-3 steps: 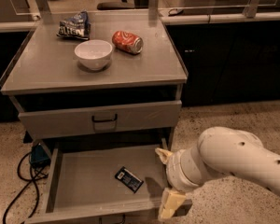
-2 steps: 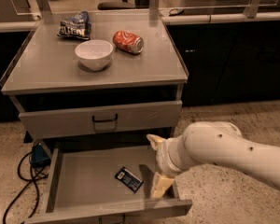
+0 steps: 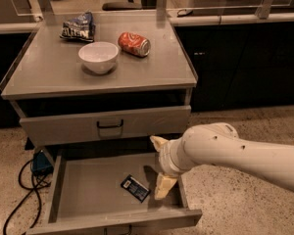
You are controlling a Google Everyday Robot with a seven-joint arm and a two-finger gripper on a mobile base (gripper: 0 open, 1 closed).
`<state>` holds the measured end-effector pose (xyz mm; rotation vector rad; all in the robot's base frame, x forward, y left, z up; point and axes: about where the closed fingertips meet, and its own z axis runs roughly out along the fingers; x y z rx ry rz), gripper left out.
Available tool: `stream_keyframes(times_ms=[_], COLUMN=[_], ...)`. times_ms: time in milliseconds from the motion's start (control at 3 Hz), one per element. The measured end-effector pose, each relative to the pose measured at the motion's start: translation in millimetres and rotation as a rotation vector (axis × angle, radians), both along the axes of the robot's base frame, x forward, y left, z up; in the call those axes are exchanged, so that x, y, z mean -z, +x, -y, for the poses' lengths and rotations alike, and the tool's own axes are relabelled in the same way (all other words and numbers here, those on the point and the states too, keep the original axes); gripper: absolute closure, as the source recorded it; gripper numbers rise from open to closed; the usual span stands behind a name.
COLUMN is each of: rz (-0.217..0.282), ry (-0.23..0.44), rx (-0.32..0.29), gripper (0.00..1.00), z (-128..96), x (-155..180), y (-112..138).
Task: Pick rxbar blueberry from middle drawer and place on counter
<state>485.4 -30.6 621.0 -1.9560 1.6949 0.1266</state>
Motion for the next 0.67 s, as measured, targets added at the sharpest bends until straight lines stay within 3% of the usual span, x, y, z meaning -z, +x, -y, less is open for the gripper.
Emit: stream_keyframes(times_ms=[333, 667], rz=[-0.024, -0.112], ry=[0.035, 0.063], rx=[-0.01, 0.002], gripper=[0.0, 0.0], z=[2, 5], x=[35, 112], y=[20, 38])
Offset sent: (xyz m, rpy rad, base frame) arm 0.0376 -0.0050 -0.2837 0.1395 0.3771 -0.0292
